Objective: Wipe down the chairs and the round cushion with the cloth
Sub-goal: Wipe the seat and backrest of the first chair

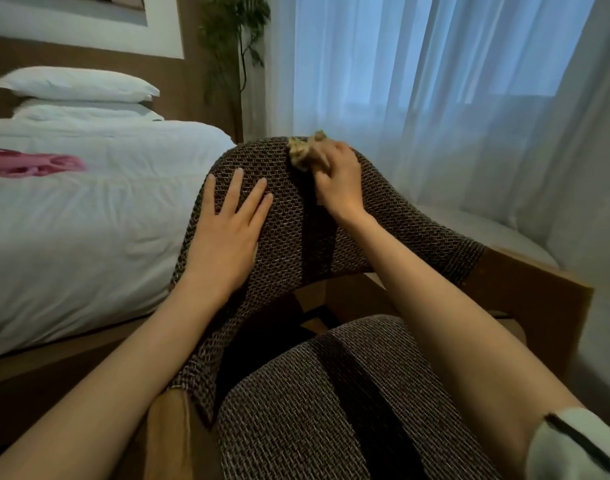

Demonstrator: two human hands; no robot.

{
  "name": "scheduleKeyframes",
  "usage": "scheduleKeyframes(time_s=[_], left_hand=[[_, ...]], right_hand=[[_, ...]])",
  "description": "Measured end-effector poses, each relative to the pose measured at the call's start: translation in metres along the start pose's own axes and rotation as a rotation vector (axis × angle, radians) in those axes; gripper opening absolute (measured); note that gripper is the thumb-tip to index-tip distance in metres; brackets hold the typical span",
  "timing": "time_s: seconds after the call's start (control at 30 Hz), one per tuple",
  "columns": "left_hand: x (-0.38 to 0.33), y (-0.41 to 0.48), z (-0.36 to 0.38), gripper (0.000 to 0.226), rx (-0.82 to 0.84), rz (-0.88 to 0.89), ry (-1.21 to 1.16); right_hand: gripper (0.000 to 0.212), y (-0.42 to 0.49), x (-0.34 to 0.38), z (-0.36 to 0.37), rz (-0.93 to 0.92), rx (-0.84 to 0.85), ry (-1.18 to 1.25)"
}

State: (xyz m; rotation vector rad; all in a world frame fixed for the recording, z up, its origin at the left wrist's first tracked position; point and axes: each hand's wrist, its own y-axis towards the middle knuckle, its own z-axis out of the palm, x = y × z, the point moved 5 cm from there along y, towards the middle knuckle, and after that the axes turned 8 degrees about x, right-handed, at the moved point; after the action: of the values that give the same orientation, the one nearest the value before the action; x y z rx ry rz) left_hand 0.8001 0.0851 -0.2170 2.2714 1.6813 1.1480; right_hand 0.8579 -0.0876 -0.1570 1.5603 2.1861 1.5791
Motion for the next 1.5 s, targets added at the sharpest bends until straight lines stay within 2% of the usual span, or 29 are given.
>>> scheduleKeyframes(time_s=[0.13,0.27,0.4,0.5,0.57,0.67,0.73,0.9,1.1,1.2,1.27,1.33,1.4,1.5], left_hand=[[0.0,0.0,0.0,0.066,-0.008,0.0,-0.003],[0.002,0.0,-0.002,0.062,-0.022,-0.004,-0.044],[0.001,0.0,-0.001,0.064,-0.008,-0.002,-0.041],[0.003,0.0,-0.005,0.069,0.002,-0.001,-0.095],[0.003,0.0,-0.006,0.072,0.008,-0.005,-0.114],[0.004,-0.001,-0.005,0.073,0.012,-0.011,-0.113],[0.003,-0.001,-0.006,0.073,0.012,-0.01,-0.122],[0.003,0.0,-0.005,0.074,-0.002,-0.014,-0.145],[0.003,0.001,-0.002,0.072,-0.014,-0.009,-0.109],[0.003,0.001,0.001,0.069,-0.017,-0.008,-0.071],[0.003,0.001,0.002,0.068,-0.018,-0.008,-0.059],[0.003,0.002,0.002,0.068,-0.02,-0.01,-0.058],[0.002,0.002,0.002,0.068,-0.022,-0.006,-0.057],[0.002,0.002,0.004,0.069,-0.031,-0.002,-0.054]], right_hand=[[0.038,-0.018,-0.012,0.016,-0.043,0.039,0.026],[0.044,-0.066,-0.037,0.023,-0.093,0.179,0.009],[0.043,-0.132,-0.065,0.038,-0.026,0.337,0.011],[0.05,-0.137,-0.068,0.031,0.101,0.387,0.089],[0.053,-0.118,-0.055,0.015,0.095,0.322,0.075],[0.048,-0.065,-0.025,-0.018,-0.021,0.094,0.023],[0.044,-0.026,-0.007,-0.03,-0.106,0.021,-0.012],[0.04,0.016,-0.005,-0.005,-0.108,0.039,-0.017],[0.046,-0.048,-0.041,0.022,-0.15,-0.066,-0.088],[0.058,-0.104,-0.064,0.036,-0.18,0.06,-0.19],[0.059,-0.134,-0.073,0.039,-0.184,0.183,-0.212],[0.057,-0.144,-0.075,0.035,-0.112,0.264,-0.163],[0.06,-0.129,-0.065,0.019,-0.039,0.194,-0.084],[0.058,-0.073,-0.033,-0.02,-0.101,-0.065,-0.066]])
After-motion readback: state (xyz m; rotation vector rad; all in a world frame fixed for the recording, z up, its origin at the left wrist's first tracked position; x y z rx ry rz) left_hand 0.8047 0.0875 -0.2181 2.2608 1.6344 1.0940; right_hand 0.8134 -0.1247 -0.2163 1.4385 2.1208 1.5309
